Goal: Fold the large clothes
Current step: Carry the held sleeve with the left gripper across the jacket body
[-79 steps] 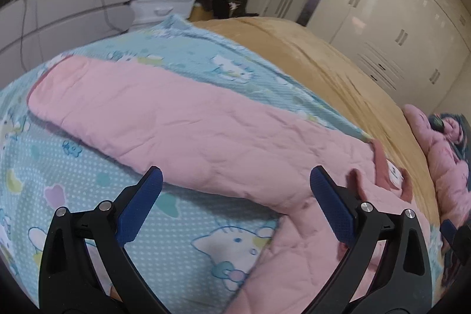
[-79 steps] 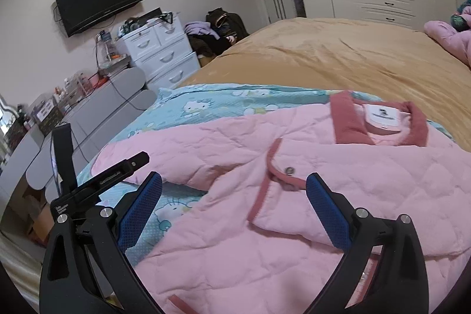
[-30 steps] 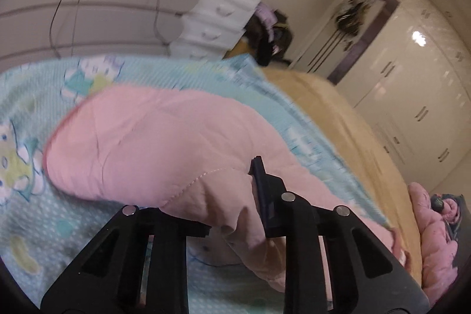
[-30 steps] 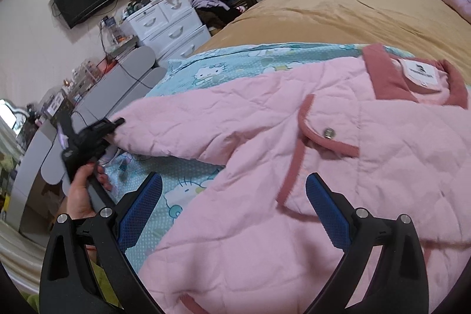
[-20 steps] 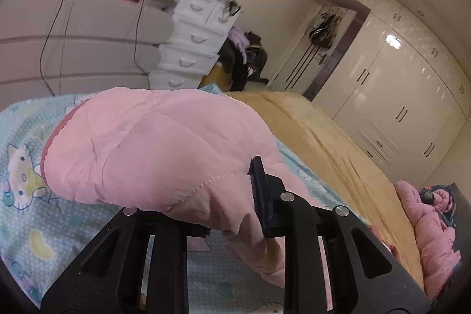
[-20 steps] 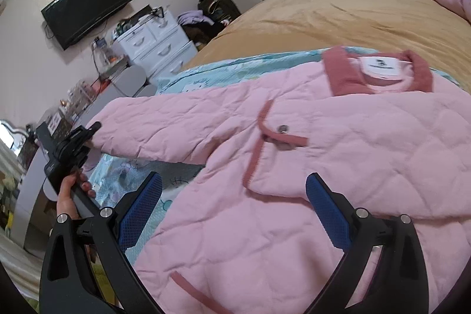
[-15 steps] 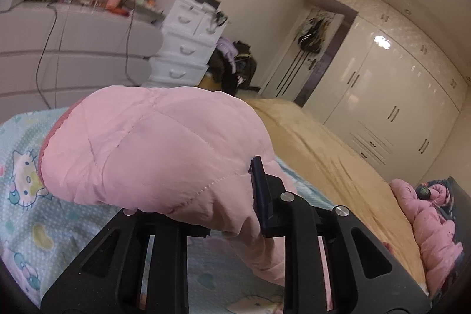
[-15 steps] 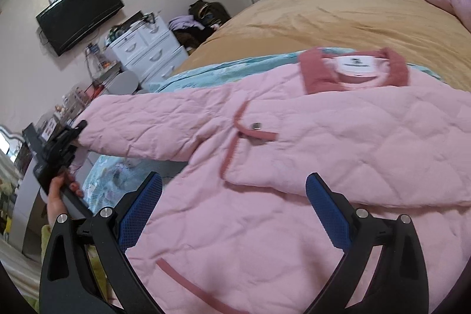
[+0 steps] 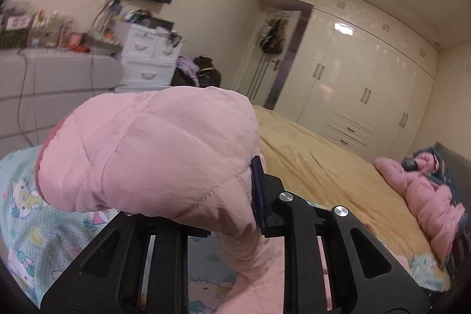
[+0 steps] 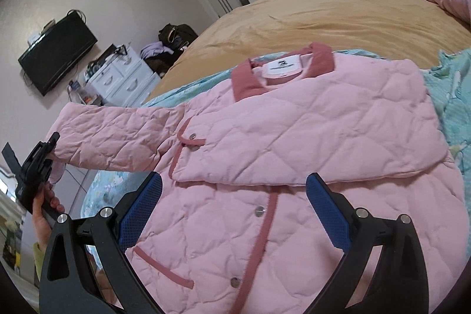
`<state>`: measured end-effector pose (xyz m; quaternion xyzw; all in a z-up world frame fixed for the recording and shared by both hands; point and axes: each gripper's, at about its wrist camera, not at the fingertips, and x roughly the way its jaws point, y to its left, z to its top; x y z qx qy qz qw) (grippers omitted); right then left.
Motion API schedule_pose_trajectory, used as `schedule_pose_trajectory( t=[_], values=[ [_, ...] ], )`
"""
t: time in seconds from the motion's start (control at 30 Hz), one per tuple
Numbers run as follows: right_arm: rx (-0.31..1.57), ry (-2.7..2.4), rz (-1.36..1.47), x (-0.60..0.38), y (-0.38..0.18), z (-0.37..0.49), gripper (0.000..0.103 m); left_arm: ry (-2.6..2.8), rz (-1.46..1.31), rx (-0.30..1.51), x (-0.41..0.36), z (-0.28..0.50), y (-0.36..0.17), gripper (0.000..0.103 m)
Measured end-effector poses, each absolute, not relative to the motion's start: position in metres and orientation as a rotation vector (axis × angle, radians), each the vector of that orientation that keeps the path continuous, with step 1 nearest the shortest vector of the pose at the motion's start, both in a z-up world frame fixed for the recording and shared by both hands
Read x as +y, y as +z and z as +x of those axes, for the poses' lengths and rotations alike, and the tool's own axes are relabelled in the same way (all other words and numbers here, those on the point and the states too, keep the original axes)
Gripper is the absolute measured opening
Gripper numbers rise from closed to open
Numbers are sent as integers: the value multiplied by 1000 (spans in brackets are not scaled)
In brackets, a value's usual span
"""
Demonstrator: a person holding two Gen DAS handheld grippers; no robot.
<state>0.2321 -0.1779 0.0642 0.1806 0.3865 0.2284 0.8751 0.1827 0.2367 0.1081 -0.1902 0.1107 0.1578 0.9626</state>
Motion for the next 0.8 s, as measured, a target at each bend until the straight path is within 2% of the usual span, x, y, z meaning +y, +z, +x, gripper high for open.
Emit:
schedule_pose_trajectory(
  t=[0.37,0.8],
  values=[
    [771,468,459,-219,70,221,97,188,-227,260,160,208,128,14],
    [742,438,505,-254,76,211,97,10,-113,349,90,235,106,14]
  ],
)
